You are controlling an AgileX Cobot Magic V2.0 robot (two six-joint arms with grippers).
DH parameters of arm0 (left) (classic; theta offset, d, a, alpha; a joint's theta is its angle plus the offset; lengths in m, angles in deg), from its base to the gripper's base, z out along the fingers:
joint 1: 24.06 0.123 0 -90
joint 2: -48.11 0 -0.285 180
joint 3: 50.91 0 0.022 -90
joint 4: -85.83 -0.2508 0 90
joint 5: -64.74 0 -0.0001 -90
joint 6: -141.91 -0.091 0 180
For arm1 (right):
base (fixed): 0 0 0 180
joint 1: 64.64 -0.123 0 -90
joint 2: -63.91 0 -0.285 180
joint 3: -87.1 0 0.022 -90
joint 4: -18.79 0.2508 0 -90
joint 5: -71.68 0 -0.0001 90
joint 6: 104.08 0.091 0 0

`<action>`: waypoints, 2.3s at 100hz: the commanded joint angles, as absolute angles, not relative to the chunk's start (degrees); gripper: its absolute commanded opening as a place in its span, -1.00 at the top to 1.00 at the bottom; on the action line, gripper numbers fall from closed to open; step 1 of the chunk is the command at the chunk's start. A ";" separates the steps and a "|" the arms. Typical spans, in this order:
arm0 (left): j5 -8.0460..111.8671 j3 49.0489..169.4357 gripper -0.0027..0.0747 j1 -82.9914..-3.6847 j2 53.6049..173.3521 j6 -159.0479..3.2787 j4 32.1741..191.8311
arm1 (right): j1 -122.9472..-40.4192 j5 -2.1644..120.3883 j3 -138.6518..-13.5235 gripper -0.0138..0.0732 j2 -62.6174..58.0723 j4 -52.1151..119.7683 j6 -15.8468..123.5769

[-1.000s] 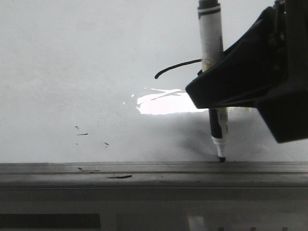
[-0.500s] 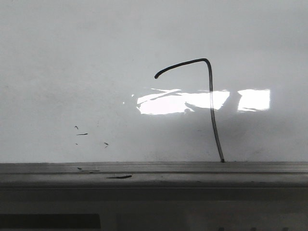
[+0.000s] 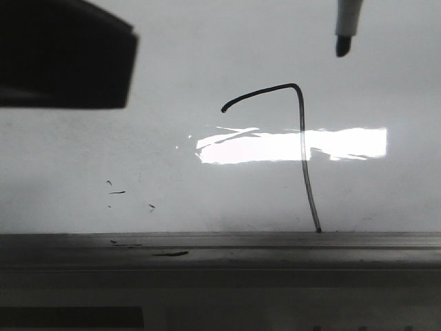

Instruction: Write number 7 on whiteboard

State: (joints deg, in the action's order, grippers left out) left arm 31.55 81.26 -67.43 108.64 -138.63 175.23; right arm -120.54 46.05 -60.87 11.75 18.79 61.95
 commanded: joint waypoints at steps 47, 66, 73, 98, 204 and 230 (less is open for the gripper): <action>15.29 85.00 0.12 -67.42 118.76 -149.24 192.18 | -124.17 54.18 -62.69 0.79 5.60 20.81 61.25; 16.91 85.00 0.12 -67.42 118.76 -150.63 192.78 | -126.40 56.70 -60.54 0.79 5.26 21.17 61.25; 17.17 85.00 0.12 -67.42 118.76 -150.63 192.78 | -127.58 59.38 -59.48 0.79 5.26 21.17 61.25; 17.19 85.00 0.12 -67.42 118.76 -150.63 192.92 | -128.12 62.46 -58.70 0.79 5.07 21.17 61.25; 16.23 84.66 0.98 -67.42 118.76 -140.02 182.29 | -128.12 63.33 -58.34 -0.80 9.83 21.49 61.25; 27.00 82.48 0.98 -67.42 118.76 -129.73 181.14 | -128.12 65.49 -58.34 -0.75 17.33 21.49 61.25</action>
